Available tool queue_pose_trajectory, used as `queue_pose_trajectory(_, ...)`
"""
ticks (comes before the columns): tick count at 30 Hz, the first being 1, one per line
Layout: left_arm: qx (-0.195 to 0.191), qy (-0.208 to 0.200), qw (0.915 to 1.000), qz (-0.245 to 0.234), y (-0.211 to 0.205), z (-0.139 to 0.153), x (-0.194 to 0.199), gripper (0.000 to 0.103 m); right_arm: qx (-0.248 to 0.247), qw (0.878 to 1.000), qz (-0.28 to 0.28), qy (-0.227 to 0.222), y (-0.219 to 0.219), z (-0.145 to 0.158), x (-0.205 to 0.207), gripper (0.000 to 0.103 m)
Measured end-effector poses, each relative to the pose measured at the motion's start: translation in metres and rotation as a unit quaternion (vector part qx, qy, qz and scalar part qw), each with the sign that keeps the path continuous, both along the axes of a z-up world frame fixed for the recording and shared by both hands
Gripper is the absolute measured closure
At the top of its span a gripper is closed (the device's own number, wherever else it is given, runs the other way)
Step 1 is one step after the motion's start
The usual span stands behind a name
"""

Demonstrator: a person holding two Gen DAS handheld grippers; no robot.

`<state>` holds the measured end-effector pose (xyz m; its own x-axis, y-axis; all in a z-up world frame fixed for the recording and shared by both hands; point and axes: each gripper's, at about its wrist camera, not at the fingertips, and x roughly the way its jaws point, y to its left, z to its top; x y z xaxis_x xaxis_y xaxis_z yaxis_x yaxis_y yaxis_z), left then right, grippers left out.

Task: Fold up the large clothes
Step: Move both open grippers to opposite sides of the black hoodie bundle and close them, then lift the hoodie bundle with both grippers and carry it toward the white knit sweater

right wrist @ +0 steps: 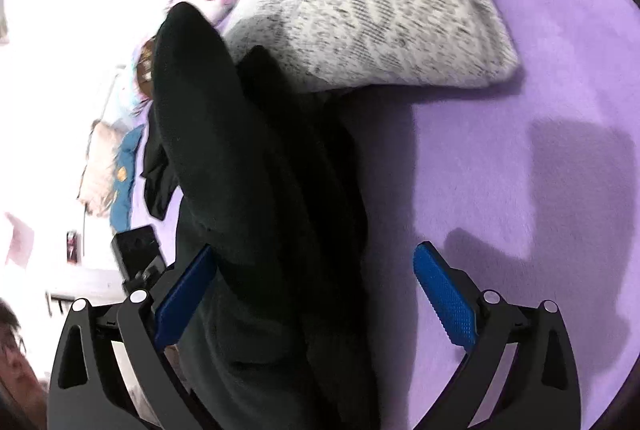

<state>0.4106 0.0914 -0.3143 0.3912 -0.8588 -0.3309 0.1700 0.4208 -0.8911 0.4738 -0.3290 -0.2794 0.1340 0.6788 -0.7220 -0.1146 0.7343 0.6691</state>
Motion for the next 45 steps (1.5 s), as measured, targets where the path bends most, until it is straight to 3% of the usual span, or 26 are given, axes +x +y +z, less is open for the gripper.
queue_pose_trajectory(6, -0.035, 0.036, 0.9987, -0.013, -0.002, -0.014, 0.008, 0.018, 0.016, 0.999, 0.045, -0.011, 0.01, -0.013, 0.007, 0.007)
queue_pose_trajectory(10, -0.068, 0.046, 0.9965, -0.018, -0.002, -0.019, 0.014, 0.017, 0.054, 0.997, 0.045, 0.014, 0.011, -0.029, 0.013, 0.006)
queue_pose_trajectory(13, -0.079, 0.059, 0.9949, -0.022, -0.002, -0.024, 0.018, 0.017, 0.068, 0.996, 0.055, 0.008, 0.018, -0.033, 0.016, 0.006)
queue_pose_trajectory(19, -0.061, 0.076, 0.9943, -0.043, -0.006, -0.025, 0.021, 0.016, 0.064, 0.994, 0.084, 0.012, 0.036, -0.044, 0.016, 0.007)
queue_pose_trajectory(32, -0.057, 0.1, 0.992, -0.052, -0.007, -0.025, 0.026, 0.011, 0.076, 0.993, 0.09, 0.02, 0.052, -0.064, 0.027, 0.006)
queue_pose_trajectory(35, -0.084, 0.102, 0.9895, -0.059, -0.01, -0.024, 0.028, 0.011, 0.082, 0.992, 0.09, 0.02, 0.05, -0.07, 0.031, 0.006)
queue_pose_trajectory(45, -0.1, 0.115, 0.9855, -0.074, -0.019, -0.025, 0.038, 0.008, 0.09, 0.99, 0.102, 0.024, 0.056, -0.081, 0.041, 0.007)
